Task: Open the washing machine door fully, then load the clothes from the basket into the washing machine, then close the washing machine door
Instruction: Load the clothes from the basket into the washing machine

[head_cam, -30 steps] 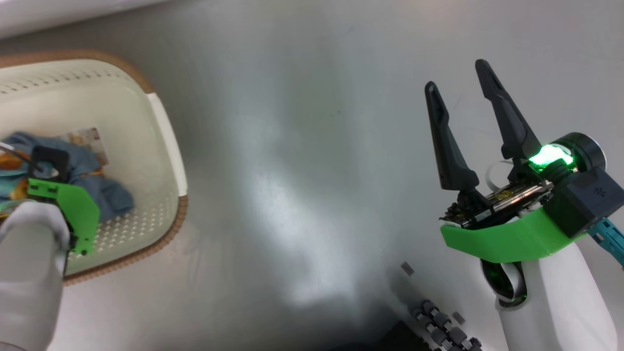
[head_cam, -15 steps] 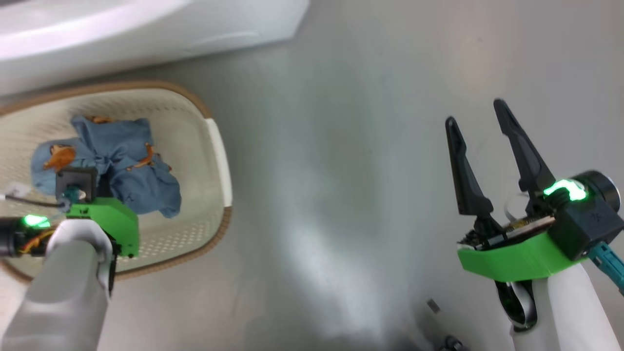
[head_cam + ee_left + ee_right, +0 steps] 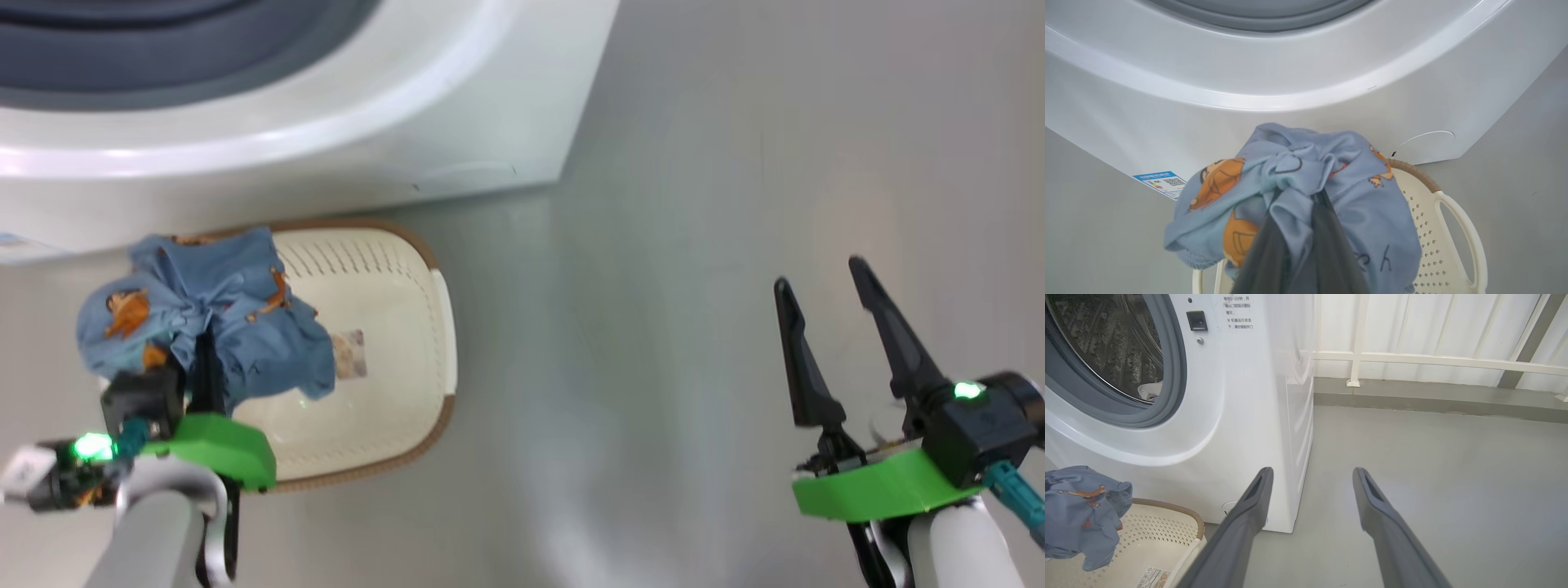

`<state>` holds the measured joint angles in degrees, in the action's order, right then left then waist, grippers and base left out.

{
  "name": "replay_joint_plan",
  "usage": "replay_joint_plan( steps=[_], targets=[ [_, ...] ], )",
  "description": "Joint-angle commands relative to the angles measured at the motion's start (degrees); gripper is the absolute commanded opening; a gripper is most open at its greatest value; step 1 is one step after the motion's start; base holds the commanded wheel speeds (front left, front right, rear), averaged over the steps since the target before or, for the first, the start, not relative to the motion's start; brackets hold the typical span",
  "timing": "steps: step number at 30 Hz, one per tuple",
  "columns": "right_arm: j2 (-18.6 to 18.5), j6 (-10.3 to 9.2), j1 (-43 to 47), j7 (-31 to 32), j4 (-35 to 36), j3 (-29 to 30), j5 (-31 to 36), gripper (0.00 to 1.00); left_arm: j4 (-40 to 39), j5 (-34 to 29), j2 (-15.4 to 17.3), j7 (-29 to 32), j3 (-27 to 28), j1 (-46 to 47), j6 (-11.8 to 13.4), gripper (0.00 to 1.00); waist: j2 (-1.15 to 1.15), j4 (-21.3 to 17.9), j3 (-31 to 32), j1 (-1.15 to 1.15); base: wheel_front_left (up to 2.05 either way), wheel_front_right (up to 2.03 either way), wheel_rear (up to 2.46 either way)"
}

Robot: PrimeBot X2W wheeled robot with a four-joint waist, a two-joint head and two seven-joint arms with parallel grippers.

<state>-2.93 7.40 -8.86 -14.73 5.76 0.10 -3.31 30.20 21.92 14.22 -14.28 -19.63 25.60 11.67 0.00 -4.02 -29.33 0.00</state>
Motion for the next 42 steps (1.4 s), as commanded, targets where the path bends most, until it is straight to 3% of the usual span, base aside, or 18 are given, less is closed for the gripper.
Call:
replay_joint_plan(
  steps=[1, 9, 17, 27, 42],
  targets=[
    [0.05, 0.09, 2.16, -0.27, 0.85, -0.95, 0.60, 1.00, -4.41, -1.31, 2.00, -0.71, 2.76, -2.90, 1.03, 0.00, 0.00, 3.42, 6.85, 0.00, 0.00, 0.00, 0.00],
    [0.05, 0.09, 5.18, 0.66, 0.19, -0.64, 0.44, 1.00, -18.67, -4.23, 2.52, -0.72, 5.96, -13.58, 1.96, 0.00, 0.00, 4.20, 14.03, 0.00, 0.00, 0.00, 0.00],
    [0.05, 0.09, 7.78, 1.79, -0.31, -0.82, 0.13, 1.00, -25.71, -4.84, 3.61, -0.72, 6.53, -21.72, 2.18, 0.00, 0.00, 4.34, 19.57, 0.00, 0.00, 0.00, 0.00],
    [0.05, 0.09, 12.21, 3.27, 0.14, -0.87, -0.28, 1.00, -30.16, -4.47, 4.48, 0.45, 5.16, -28.32, 2.35, 0.00, 0.00, 4.90, 25.63, 0.00, 0.00, 0.00, 0.00],
    [0.05, 0.09, 15.41, 4.74, 1.41, -0.71, -0.64, 1.00, -32.68, -3.88, 5.41, 1.94, 4.45, -30.97, 2.71, 0.00, 0.00, 4.64, 29.37, 0.00, 0.00, 0.00, 0.00]
  ],
)
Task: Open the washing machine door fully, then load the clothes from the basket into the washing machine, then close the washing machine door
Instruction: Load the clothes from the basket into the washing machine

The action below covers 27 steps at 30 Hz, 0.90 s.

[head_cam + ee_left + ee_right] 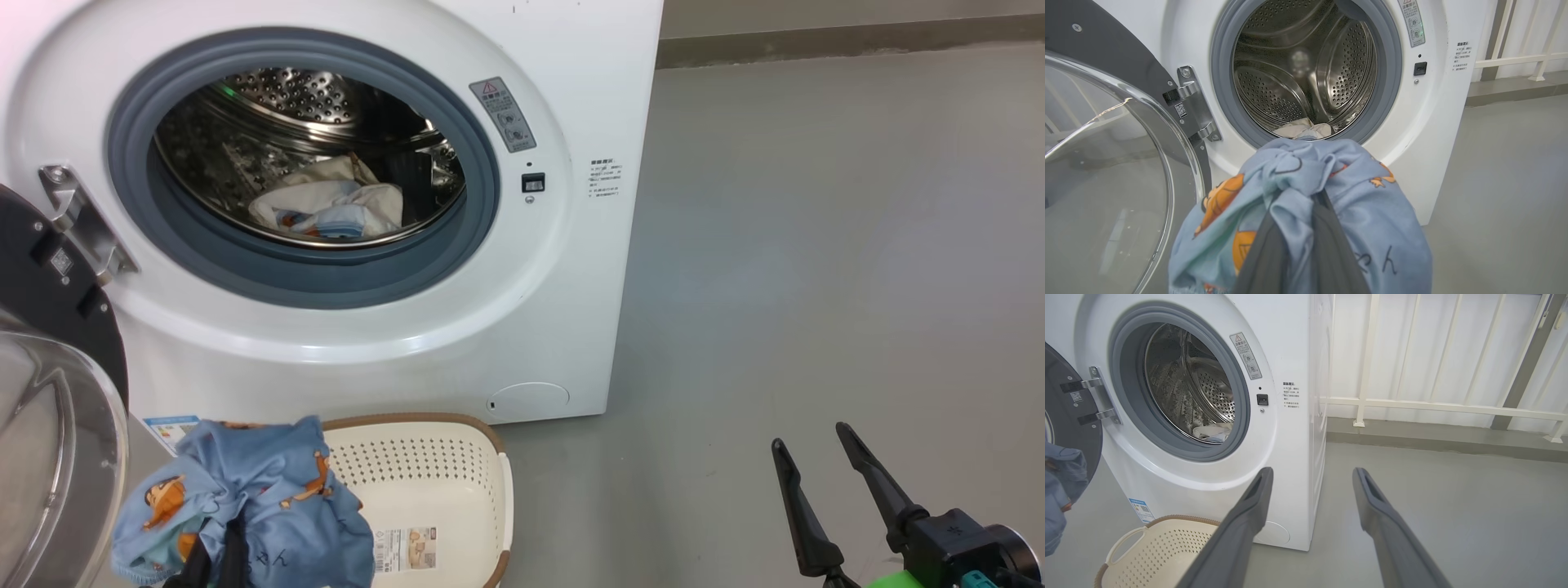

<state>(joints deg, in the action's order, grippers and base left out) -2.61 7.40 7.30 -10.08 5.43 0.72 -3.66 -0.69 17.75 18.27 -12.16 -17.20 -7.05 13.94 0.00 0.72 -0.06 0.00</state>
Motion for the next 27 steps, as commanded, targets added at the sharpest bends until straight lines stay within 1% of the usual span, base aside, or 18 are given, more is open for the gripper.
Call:
replay_joint_plan(
  steps=[1, 19, 27],
  targets=[
    [-0.27, 0.09, -0.68, 0.12, 1.81, -1.24, -0.31, 1.00, -1.93, 0.32, 1.40, -0.15, 1.95, 1.70, 0.43, 0.00, 0.00, -0.15, 0.14, 0.00, 0.00, 0.00, 0.00],
    [-0.27, 0.09, -0.45, 0.08, 2.03, -0.72, -0.32, 1.00, -1.75, 0.54, 1.58, -0.18, 0.97, 2.08, 0.41, 0.00, 0.00, -0.40, 0.24, 0.00, 0.00, 0.00, 0.00],
    [-0.27, 0.09, -0.76, 0.15, 2.55, -0.65, -0.17, 1.00, -1.64, 0.71, 1.56, -0.35, 1.02, 3.13, 0.64, 0.00, 0.00, -0.54, -0.88, 0.00, 0.00, 0.00, 0.00]
  ],
)
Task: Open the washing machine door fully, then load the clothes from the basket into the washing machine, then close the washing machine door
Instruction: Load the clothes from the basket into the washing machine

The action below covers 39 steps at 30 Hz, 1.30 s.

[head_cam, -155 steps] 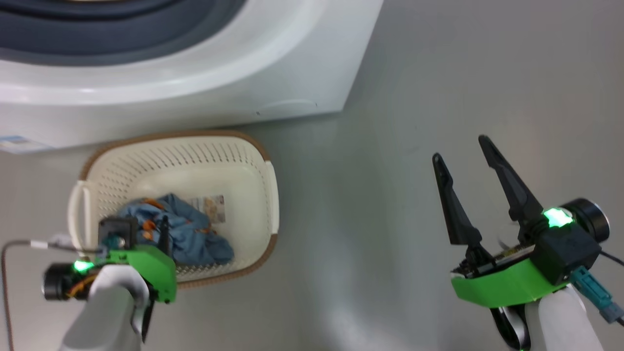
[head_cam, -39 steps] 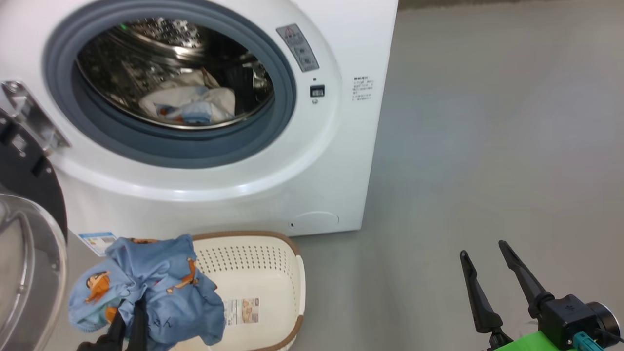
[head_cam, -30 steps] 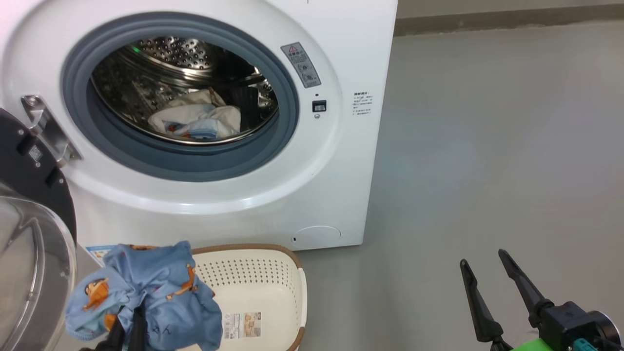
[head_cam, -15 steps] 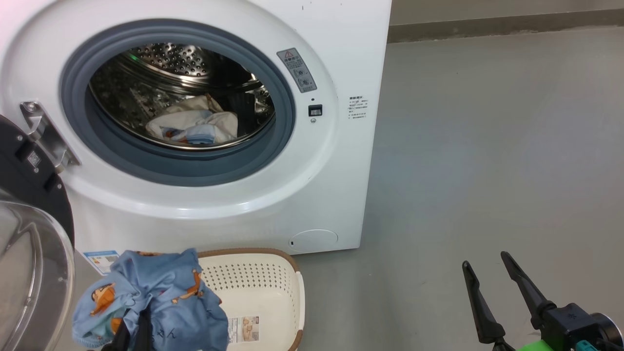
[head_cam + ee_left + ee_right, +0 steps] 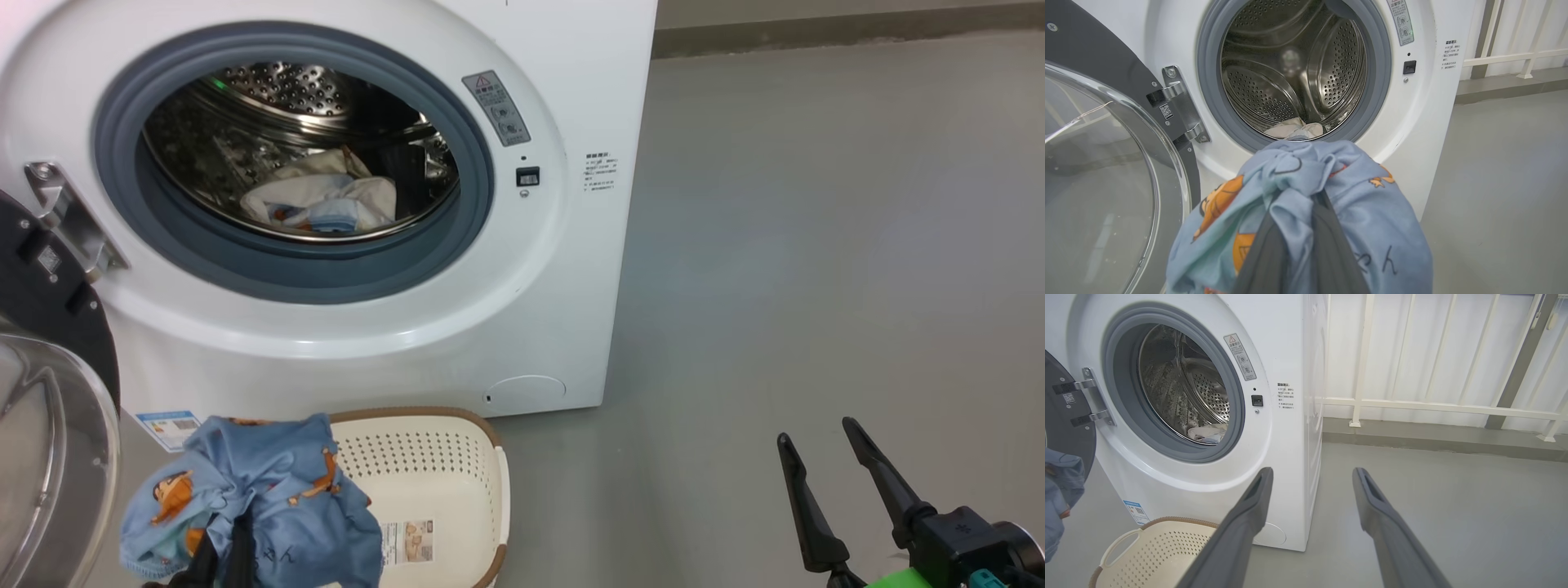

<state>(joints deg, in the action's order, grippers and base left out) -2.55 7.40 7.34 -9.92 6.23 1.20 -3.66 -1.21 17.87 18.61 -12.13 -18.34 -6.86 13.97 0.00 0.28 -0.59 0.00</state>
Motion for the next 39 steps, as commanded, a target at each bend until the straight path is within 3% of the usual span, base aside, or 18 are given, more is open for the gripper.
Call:
replay_joint_plan(
  steps=[1, 12, 22, 30, 39],
  targets=[
    [-0.32, 0.09, -0.95, -0.01, 1.91, -1.13, -0.16, 1.00, -0.96, 0.63, 1.19, -0.38, 2.14, 3.34, 0.55, 0.00, 0.00, -0.16, -0.72, 0.00, 0.00, 0.00, 0.00],
    [-0.32, 0.09, -5.31, -0.81, 3.42, -2.14, -0.46, 1.00, 9.58, 3.49, -1.33, -0.02, 0.58, 17.66, -5.08, 0.00, 0.00, -0.94, -9.87, 0.00, 0.00, 0.00, 0.00],
    [-0.32, 0.09, -11.73, -2.71, 3.29, -3.92, -1.32, 1.00, 22.21, 4.65, -1.89, -0.90, 2.10, 34.97, -8.75, 0.00, 0.00, -4.31, -21.08, 0.00, 0.00, 0.00, 0.00],
    [-0.32, 0.09, -17.42, -4.61, 1.62, -5.21, -3.79, 1.00, 30.96, 6.36, 1.66, 2.32, 4.45, 50.66, -12.39, 0.00, 0.00, -8.62, -30.43, 0.00, 0.00, 0.00, 0.00],
    [-0.32, 0.09, -21.92, -5.06, 0.71, -6.81, -6.90, 1.00, 37.07, 8.32, 7.81, 12.71, 5.84, 66.15, -16.48, 0.00, 0.00, -13.16, -36.50, 0.00, 0.00, 0.00, 0.00]
  ],
)
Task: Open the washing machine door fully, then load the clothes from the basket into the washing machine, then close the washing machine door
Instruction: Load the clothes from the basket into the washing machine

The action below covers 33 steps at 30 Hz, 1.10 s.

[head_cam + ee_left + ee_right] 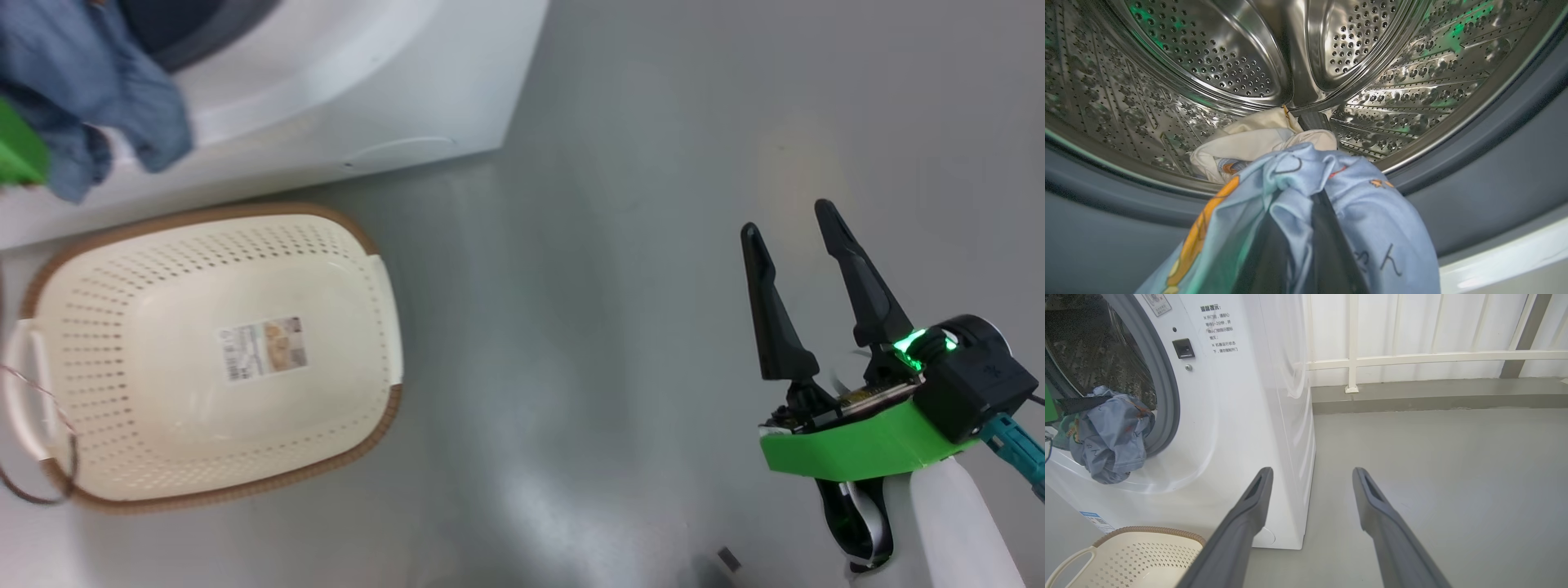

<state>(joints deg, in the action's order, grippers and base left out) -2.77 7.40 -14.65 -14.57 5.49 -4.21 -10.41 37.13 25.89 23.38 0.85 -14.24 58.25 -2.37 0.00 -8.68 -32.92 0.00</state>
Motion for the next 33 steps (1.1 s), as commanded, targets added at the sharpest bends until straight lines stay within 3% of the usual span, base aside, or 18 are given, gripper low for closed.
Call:
replay_joint_plan(
  steps=[1, 8, 15, 24, 28, 33],
  targets=[
    [-0.10, 0.09, -0.23, -0.40, 1.54, -1.63, -0.52, 1.00, -0.80, 0.69, 3.60, 1.13, 1.98, 2.63, -0.42, 0.00, 0.00, -4.73, -4.68, 0.00, 0.00, 0.00, 0.00],
    [-0.10, 0.09, -1.63, -0.41, 1.86, -3.10, -3.12, 1.00, 0.15, 0.98, 7.85, 8.52, 2.40, 13.01, -1.22, 0.00, 0.00, -8.52, -8.45, 0.00, 0.00, 0.00, 0.00],
    [-0.10, 0.09, -2.62, -0.42, 2.02, -4.79, -5.64, 1.00, 1.92, 0.35, 12.68, 11.39, 3.85, 21.53, -0.27, 0.00, 0.00, -12.08, -11.49, 0.00, 0.00, 0.00, 0.00],
    [-0.10, 0.09, -3.26, -0.42, 1.72, -5.20, -6.40, 1.00, 0.65, -4.14, 14.51, -0.50, 3.98, 29.30, 3.20, 0.00, 0.00, -12.79, -12.99, 0.00, 0.00, 0.00, 0.00],
    [-0.10, 0.09, -3.83, -0.42, 1.73, -5.40, -6.33, 1.00, 0.91, -6.79, 14.96, -7.54, 2.97, 32.42, 3.71, 0.00, 0.00, -12.60, -13.26, 0.00, 0.00, 0.00, 0.00],
    [-0.10, 0.09, -4.05, -0.42, 1.76, -5.44, -6.11, 1.00, 4.62, -7.15, 14.45, -9.49, 2.13, 33.33, 3.44, 0.00, 0.00, -12.20, -13.49, 0.00, 0.00, 0.00, 0.00]
  ],
)
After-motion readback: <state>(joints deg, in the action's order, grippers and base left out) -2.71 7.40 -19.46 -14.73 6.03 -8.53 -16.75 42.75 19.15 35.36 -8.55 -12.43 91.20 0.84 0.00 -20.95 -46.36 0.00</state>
